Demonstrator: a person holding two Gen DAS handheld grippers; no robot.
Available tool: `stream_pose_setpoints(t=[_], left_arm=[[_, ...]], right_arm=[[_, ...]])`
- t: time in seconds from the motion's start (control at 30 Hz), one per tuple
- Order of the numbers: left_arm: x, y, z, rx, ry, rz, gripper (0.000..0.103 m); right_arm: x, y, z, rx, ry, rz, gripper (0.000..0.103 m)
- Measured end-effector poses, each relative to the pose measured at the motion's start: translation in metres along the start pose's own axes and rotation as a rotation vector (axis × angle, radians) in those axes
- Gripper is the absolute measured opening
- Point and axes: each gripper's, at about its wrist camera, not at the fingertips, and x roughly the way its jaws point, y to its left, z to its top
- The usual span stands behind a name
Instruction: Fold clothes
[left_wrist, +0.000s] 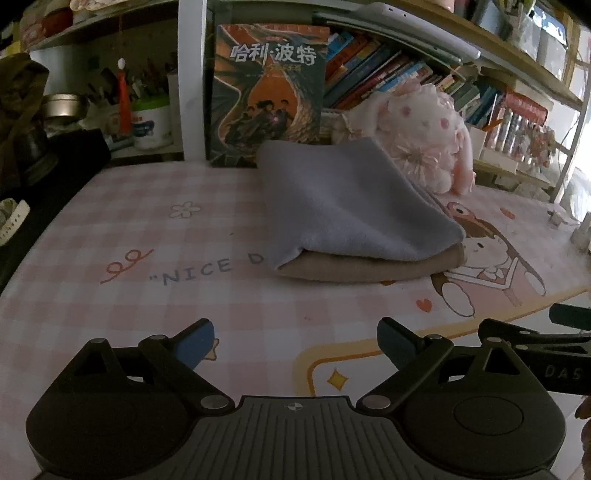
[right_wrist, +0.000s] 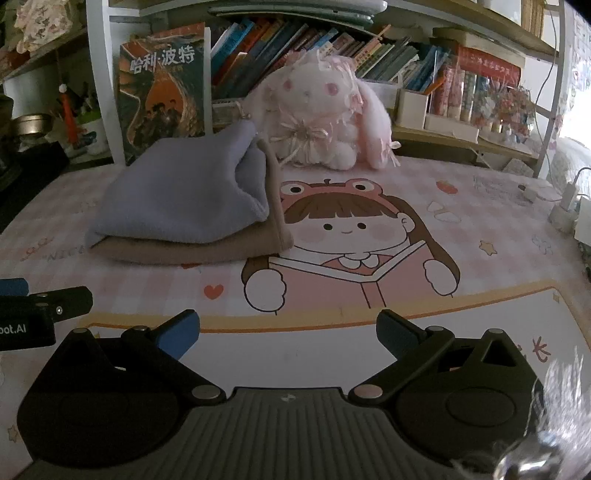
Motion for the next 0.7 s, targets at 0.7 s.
stream_pose_setpoints(t=[0.7], left_arm=[[0.0004, 0.0011, 0.0013, -0.02, 0.004, 0.007, 0.097]], right_arm=[[-0.0004, 0.0021, 0.0008, 0.004, 0.009, 0.011, 0.103]])
